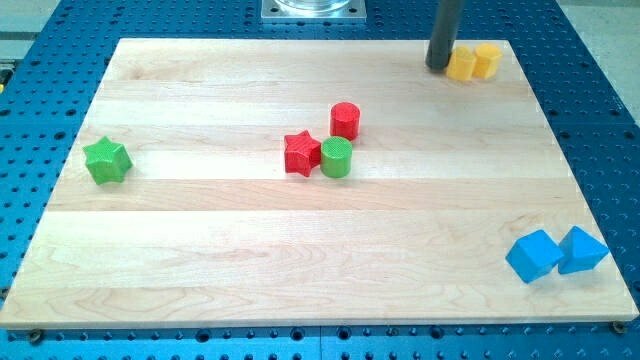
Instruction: Move the red circle slightly to the left
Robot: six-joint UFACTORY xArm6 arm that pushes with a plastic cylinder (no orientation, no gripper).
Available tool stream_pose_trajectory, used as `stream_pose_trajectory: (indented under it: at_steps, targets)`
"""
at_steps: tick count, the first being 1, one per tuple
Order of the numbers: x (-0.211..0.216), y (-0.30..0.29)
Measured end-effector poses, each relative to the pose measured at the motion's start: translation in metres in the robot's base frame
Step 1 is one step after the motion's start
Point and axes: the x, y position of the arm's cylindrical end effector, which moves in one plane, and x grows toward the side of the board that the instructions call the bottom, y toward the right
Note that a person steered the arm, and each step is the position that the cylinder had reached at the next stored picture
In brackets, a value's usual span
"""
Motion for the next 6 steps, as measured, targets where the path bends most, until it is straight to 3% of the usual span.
stream_pose_trajectory:
  at_steps: [2, 3, 5, 6]
  targets:
    - [0.0, -0.001]
    - [0.006, -0.053]
    - [0.095, -0.084]
    - [0.109, -0.1]
